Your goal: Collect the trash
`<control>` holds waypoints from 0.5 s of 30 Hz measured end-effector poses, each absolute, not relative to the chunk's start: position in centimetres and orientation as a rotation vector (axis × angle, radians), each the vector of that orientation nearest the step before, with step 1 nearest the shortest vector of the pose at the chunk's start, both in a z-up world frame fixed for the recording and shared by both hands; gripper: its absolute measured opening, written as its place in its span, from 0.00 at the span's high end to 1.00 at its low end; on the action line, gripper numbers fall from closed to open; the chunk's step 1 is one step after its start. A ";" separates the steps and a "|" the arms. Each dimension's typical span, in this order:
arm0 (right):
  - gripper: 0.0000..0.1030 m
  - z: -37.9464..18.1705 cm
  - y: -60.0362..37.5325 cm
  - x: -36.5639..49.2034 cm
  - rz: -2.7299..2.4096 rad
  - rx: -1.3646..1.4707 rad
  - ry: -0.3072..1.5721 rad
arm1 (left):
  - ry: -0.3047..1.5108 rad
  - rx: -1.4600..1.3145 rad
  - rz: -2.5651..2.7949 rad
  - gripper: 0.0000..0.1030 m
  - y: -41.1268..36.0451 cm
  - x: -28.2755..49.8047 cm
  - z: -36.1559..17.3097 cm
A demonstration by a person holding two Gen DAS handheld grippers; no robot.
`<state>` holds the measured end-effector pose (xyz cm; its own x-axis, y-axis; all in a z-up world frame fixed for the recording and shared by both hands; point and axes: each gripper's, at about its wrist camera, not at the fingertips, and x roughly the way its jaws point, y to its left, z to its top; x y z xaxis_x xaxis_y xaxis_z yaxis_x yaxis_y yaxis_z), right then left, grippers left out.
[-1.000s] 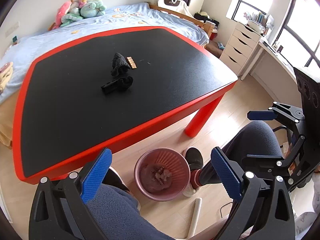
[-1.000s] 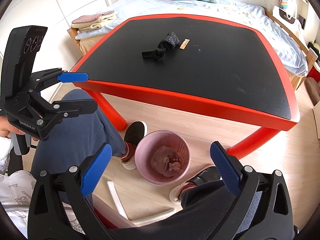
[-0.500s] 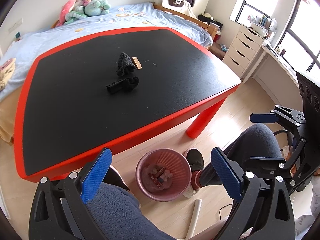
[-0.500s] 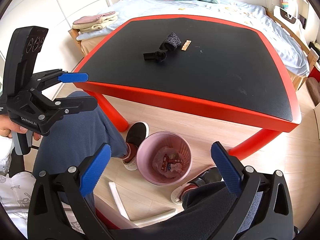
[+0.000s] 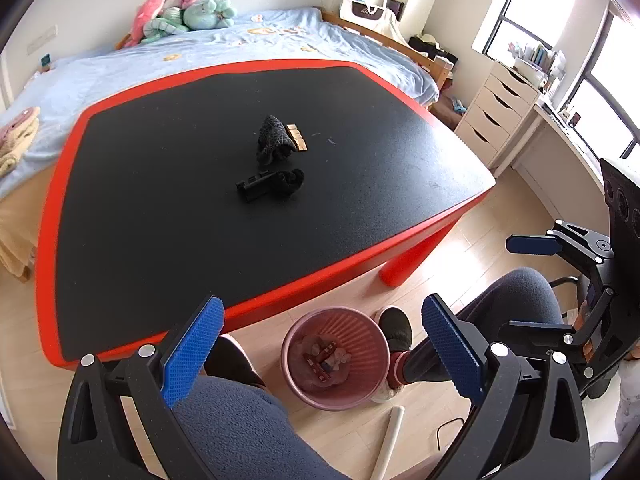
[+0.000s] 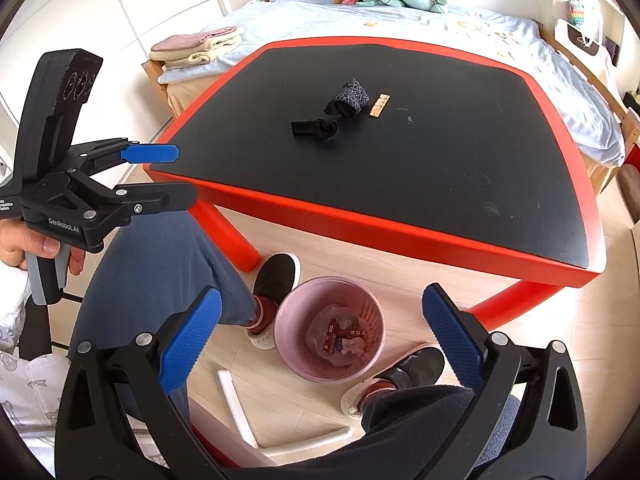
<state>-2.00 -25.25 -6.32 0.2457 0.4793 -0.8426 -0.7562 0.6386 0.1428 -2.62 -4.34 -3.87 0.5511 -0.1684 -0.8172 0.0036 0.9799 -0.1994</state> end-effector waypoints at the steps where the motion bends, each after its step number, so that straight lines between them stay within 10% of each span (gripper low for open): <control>1: 0.04 -6.2 -25.0 -1.8 0.866 -0.323 1.008 | 0.981 -0.184 -0.101 0.07 -4.1 -2.4 -3.8; 15: 0.04 -5.3 -20.7 2.7 0.907 -0.362 0.928 | 0.975 -0.220 -0.075 0.07 -0.8 3.5 -2.5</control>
<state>2.67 -20.69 -5.33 0.2778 0.5123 -0.8126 -0.8003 0.5914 0.0993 3.48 -0.77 -2.48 0.5602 -0.1616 -0.8124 -0.0355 0.9752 -0.2185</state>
